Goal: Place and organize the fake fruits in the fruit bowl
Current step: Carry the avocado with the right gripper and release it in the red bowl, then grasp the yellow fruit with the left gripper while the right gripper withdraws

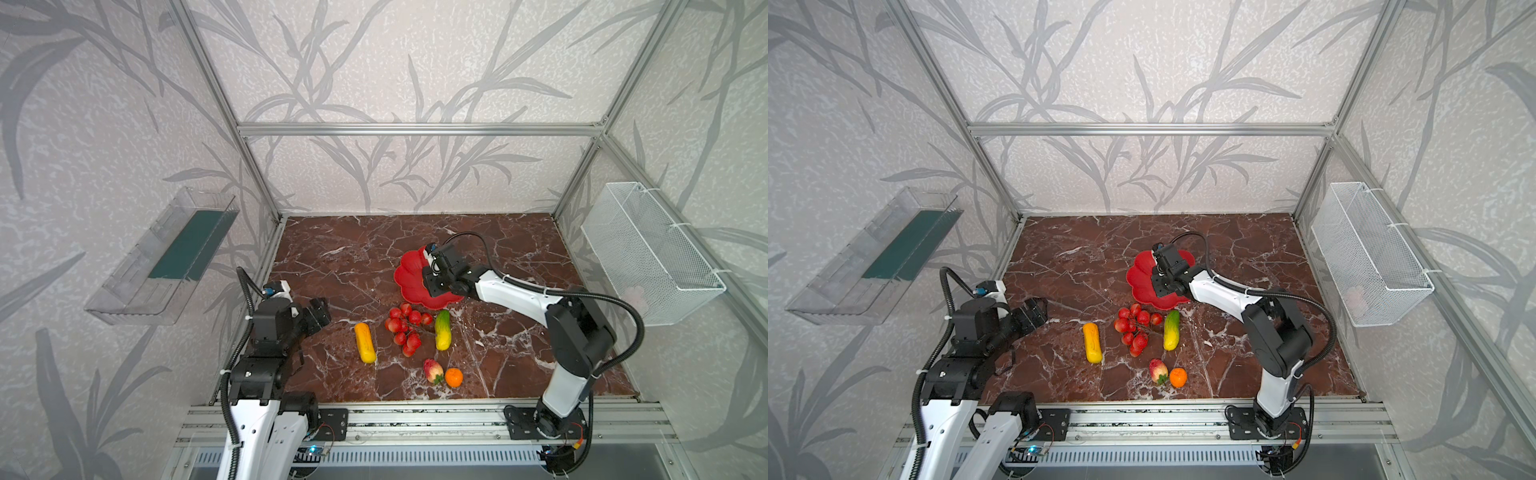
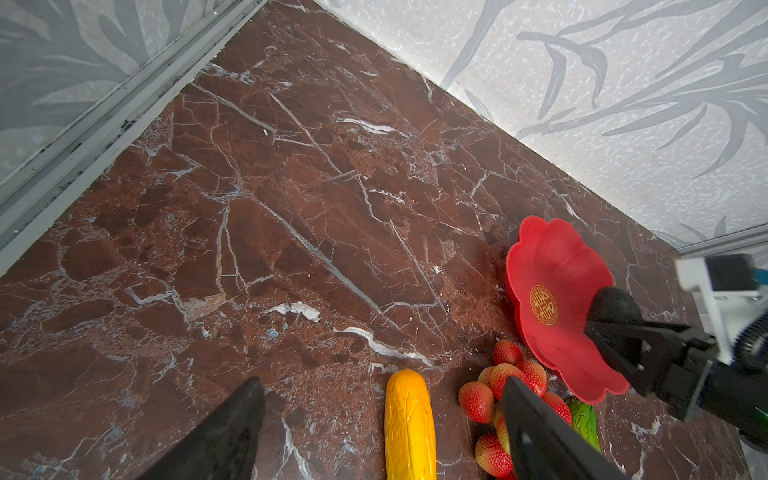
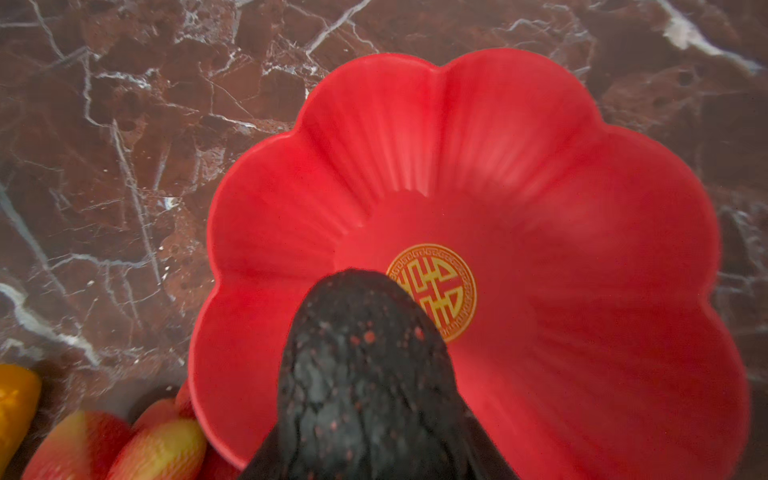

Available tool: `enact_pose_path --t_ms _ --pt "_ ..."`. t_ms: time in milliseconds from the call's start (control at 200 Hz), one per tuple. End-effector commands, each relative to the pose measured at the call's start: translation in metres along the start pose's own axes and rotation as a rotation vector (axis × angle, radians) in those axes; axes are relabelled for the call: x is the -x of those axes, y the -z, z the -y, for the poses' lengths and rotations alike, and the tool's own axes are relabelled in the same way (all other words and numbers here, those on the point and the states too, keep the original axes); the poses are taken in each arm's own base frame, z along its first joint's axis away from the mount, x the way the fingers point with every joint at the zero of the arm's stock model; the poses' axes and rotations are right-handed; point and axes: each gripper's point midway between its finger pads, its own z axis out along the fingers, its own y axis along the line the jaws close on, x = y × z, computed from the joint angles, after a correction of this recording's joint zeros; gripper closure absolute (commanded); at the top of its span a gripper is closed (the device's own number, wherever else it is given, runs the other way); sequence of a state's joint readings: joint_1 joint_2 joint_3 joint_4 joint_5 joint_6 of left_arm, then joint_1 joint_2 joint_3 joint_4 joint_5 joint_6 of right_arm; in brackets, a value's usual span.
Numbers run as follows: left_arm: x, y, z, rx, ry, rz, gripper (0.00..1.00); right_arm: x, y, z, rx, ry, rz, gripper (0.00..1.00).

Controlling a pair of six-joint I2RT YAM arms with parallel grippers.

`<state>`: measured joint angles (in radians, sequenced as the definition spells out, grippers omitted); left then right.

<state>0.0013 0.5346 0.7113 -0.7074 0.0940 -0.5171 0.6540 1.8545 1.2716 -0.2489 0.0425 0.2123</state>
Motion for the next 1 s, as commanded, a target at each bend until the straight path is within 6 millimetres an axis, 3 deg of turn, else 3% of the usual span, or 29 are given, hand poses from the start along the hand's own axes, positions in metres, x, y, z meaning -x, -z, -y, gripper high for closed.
enact_pose_path --t_ms 0,165,390,590,730,870,995 --pt "-0.006 -0.001 -0.009 0.038 0.016 -0.012 0.11 0.003 -0.019 -0.011 0.040 0.025 -0.034 0.60" --pt "-0.007 -0.002 -0.008 0.032 0.017 -0.017 0.11 -0.009 -0.046 -0.013 0.045 0.013 -0.106 0.57" --pt "-0.007 -0.005 -0.010 0.044 0.024 -0.023 0.11 -0.002 -0.040 -0.015 0.067 -0.005 -0.070 0.35" --pt "-0.010 -0.006 -0.004 0.025 0.016 -0.063 0.14 0.024 0.004 -0.013 0.088 -0.047 0.063 0.20" --pt "-0.030 -0.019 0.007 -0.062 0.113 -0.122 0.18 0.030 0.046 -0.001 0.076 -0.103 0.174 0.13" --pt "-0.058 -0.037 0.011 -0.105 0.183 -0.181 0.22 0.021 0.083 0.011 0.056 -0.124 0.259 0.06" --pt "-0.069 -0.042 0.015 -0.081 0.120 -0.194 0.22 0.010 0.104 0.019 0.037 -0.126 0.289 0.01"
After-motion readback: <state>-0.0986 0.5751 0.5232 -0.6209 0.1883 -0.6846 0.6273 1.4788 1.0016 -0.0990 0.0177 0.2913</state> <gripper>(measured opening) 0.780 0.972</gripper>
